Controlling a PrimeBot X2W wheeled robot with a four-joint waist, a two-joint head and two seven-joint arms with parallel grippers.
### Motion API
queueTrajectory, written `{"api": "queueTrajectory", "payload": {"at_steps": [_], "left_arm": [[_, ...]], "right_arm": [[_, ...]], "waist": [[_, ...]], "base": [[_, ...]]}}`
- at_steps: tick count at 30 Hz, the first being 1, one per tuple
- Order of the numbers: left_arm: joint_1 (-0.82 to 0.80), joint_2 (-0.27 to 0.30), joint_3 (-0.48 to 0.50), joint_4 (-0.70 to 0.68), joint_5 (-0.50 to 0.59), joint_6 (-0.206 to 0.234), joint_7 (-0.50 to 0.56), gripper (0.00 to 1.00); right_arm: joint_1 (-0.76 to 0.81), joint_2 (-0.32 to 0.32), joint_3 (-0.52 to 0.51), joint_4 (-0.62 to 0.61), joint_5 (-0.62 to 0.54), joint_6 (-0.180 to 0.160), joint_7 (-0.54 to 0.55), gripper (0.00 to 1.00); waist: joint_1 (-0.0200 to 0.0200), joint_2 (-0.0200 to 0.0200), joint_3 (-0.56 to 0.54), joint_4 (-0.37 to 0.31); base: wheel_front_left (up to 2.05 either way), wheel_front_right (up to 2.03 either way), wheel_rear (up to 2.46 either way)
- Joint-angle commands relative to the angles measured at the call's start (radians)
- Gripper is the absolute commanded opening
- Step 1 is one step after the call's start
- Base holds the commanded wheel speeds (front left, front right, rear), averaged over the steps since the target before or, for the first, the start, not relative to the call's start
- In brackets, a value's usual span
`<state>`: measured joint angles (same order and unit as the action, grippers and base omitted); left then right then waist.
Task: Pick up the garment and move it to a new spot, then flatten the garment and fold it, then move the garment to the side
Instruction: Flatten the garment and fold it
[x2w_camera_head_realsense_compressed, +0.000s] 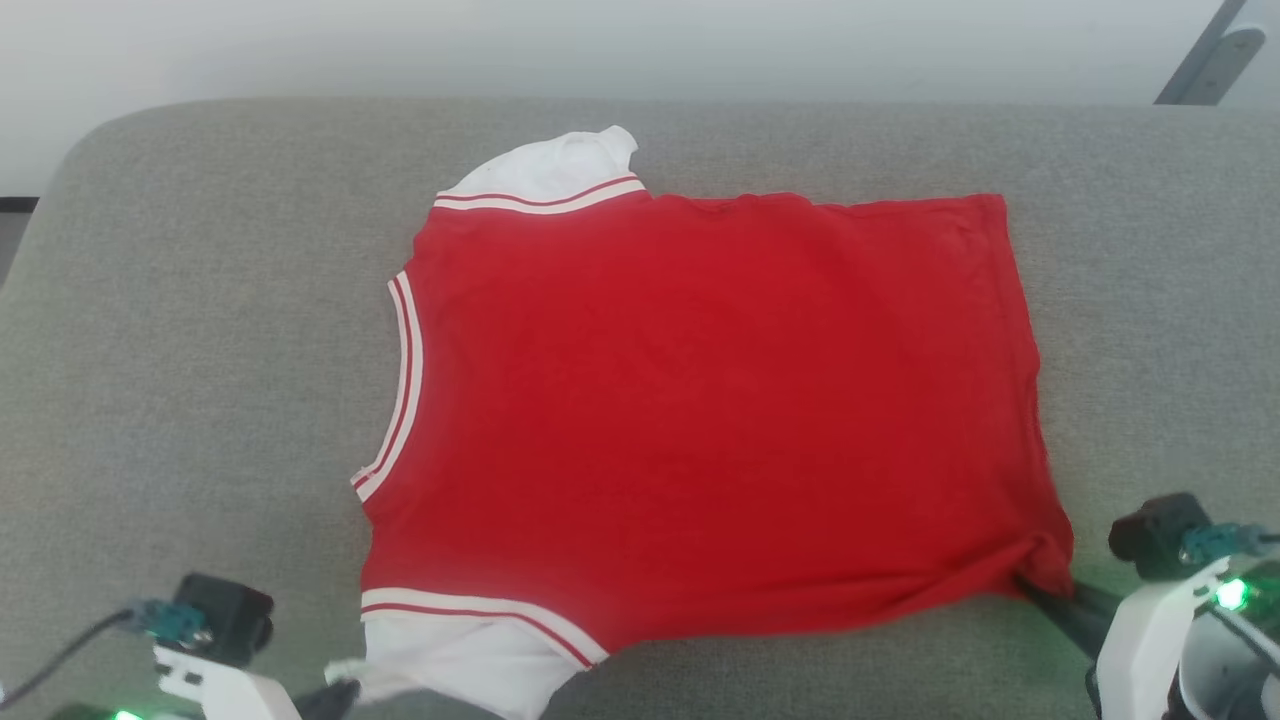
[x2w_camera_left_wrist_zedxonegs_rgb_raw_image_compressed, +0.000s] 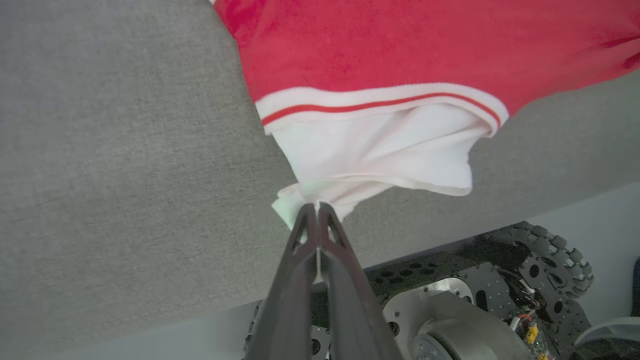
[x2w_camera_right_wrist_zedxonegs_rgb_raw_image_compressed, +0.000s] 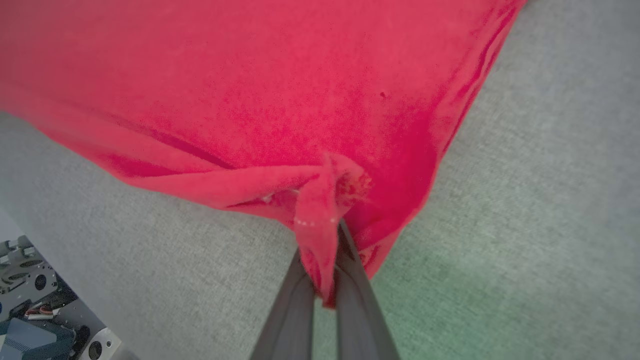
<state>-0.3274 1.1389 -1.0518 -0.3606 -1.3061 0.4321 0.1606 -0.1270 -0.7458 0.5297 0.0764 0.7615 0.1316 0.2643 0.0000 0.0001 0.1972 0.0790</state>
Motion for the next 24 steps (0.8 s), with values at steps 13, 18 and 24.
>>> {"api": "queueTrajectory", "payload": {"at_steps": [13, 18, 24], "left_arm": [[-0.311, 0.043, 0.087, 0.017, 0.199, -0.121, 0.126, 0.0], [-0.5, -0.087, 0.09, 0.235, 0.268, -0.276, 0.201, 0.0], [-0.638, -0.221, 0.067, 0.501, 0.315, -0.418, 0.218, 0.0]], "right_arm": [[-0.122, 0.086, -0.162, -0.048, -0.136, -0.002, 0.077, 0.0], [-0.25, 0.127, -0.145, 0.017, -0.186, -0.002, 0.096, 0.0], [-0.378, 0.176, -0.102, 0.123, -0.229, -0.002, 0.088, 0.0]], "waist": [[0.0, -0.0001, 0.027, -0.026], [0.0, -0.0001, 0.068, -0.04], [0.0, -0.0001, 0.117, -0.057]], "base": [[0.0, 0.0, 0.0], [0.0, 0.0, 0.0], [0.0, 0.0, 0.0]]}}
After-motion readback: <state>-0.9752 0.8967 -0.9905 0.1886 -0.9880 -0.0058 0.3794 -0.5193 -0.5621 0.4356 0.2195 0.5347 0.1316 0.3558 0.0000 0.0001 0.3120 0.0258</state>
